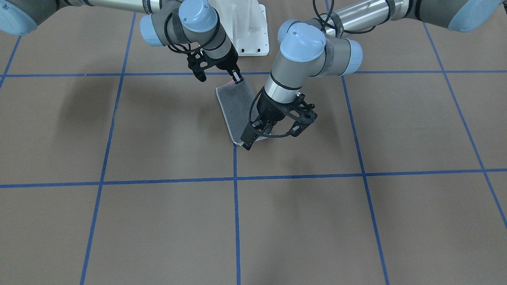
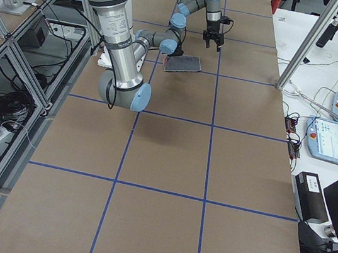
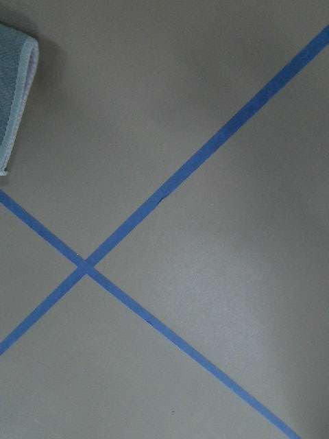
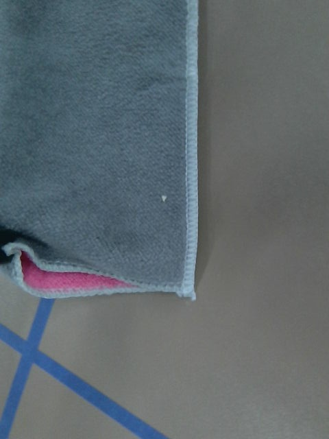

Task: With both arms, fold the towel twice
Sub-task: 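Release the towel and raise the right gripper while the left gripper moves in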

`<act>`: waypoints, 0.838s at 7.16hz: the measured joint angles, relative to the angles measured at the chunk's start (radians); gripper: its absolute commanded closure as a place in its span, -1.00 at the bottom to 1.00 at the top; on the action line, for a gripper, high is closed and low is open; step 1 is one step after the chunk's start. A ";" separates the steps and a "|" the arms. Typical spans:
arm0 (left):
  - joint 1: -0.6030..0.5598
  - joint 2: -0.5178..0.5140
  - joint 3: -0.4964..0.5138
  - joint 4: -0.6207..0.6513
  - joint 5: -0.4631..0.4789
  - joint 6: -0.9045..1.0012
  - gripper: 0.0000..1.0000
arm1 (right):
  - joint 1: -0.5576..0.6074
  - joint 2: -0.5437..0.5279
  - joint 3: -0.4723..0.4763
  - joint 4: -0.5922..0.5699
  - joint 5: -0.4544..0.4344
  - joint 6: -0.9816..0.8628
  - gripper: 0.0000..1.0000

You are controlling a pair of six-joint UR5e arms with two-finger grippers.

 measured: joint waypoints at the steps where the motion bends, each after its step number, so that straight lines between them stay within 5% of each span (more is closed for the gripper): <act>1: 0.004 0.031 -0.039 0.001 -0.015 0.000 -0.99 | 0.002 0.001 0.004 0.001 0.002 -0.006 -1.00; 4: 0.021 0.118 -0.157 -0.001 -0.039 -0.009 -0.97 | 0.104 -0.041 0.057 -0.002 0.108 -0.019 -1.00; 6: 0.112 0.207 -0.265 -0.005 0.057 -0.029 -0.78 | 0.243 -0.081 0.058 -0.001 0.152 -0.148 -1.00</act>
